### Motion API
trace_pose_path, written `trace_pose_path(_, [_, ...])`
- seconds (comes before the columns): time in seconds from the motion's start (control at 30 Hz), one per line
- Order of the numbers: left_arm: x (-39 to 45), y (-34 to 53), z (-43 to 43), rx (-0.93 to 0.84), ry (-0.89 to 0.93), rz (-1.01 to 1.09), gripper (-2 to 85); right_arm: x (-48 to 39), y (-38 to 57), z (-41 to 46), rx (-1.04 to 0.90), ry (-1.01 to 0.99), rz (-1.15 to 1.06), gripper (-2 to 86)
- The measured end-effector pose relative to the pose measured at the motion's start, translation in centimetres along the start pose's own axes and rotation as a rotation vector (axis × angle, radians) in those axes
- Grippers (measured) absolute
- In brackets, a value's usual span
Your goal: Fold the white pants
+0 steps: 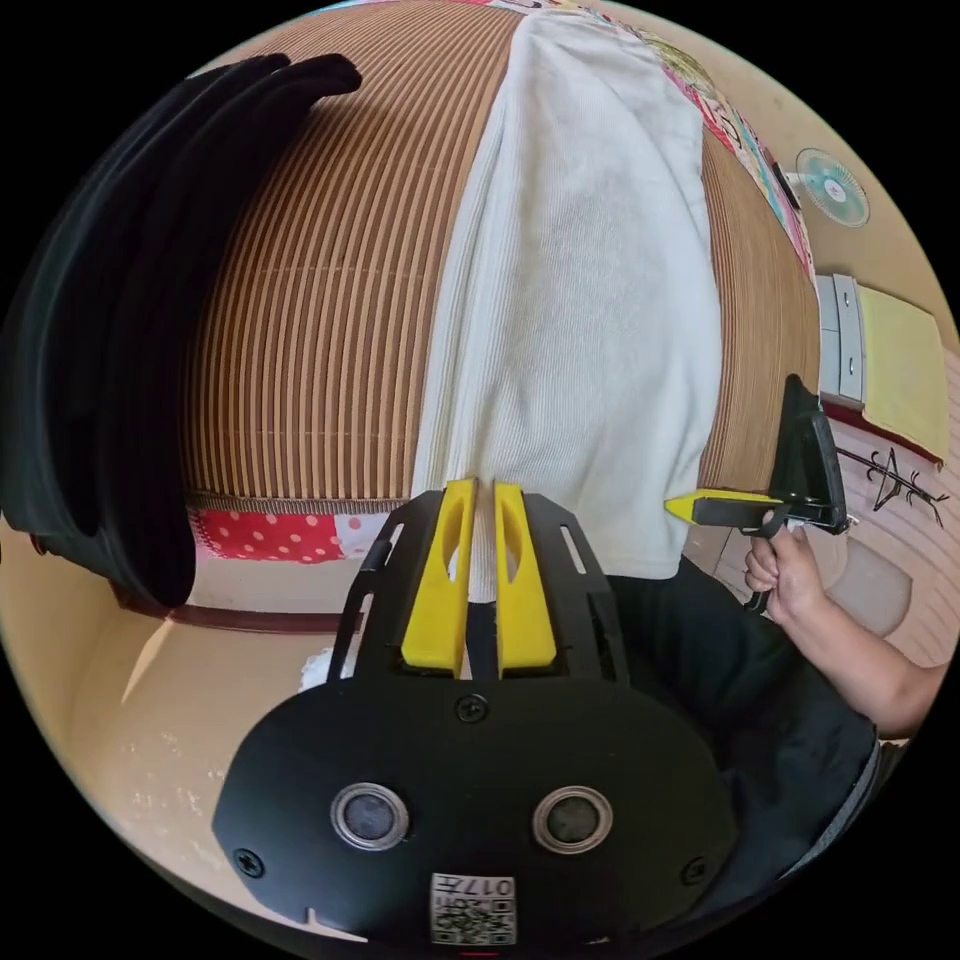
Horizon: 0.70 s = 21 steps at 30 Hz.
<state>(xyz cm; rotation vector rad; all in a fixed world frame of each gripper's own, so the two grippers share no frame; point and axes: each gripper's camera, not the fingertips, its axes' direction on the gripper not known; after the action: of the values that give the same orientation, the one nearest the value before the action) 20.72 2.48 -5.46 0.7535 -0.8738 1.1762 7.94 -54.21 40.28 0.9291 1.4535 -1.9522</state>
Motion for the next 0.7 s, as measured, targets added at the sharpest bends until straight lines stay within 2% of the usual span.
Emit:
trace_pose_path(0.07, [0.9,-0.3,-0.6,-0.017,-0.046,0.022,2.4,-1.1,0.2,-1.2,-0.027,0.038,0.011,6.3])
trace_pose_path(0.17, [2.1,0.4,-2.4,0.06,-0.098,0.051,4.2,-1.7,0.6,-3.0,-0.007,-0.004,-0.002,4.5])
trace_pose_path(0.27, [2.0,0.8,-3.3,0.139,-0.05,0.019,8.3,-1.7,0.8,-4.0,0.004,-0.046,-0.016,3.4])
trace_pose_path(0.33, [2.2,-0.1,-2.1,0.102,-0.01,0.028,7.7,-1.6,0.7,-4.5,-0.001,-0.089,-0.021,3.1])
trace_pose_path(0.47, [3.0,-1.5,-0.7,0.06,-0.039,-0.005,3.2,-0.6,1.1,-6.9,-0.015,-0.303,0.016,3.0])
trace_pose_path(0.53, [3.5,-1.8,-1.1,0.037,-0.044,0.024,1.7,-0.8,1.6,-7.8,-0.003,-0.343,0.024,3.0])
trace_pose_path(0.63, [4.2,-1.5,-3.6,0.019,-0.002,0.136,0.6,-2.4,2.6,-9.1,0.035,-0.413,-0.048,3.1])
trace_pose_path(0.7, [3.3,-0.2,-6.8,0.077,0.071,0.162,0.4,-3.2,2.9,-9.1,0.04,-0.456,-0.073,3.2])
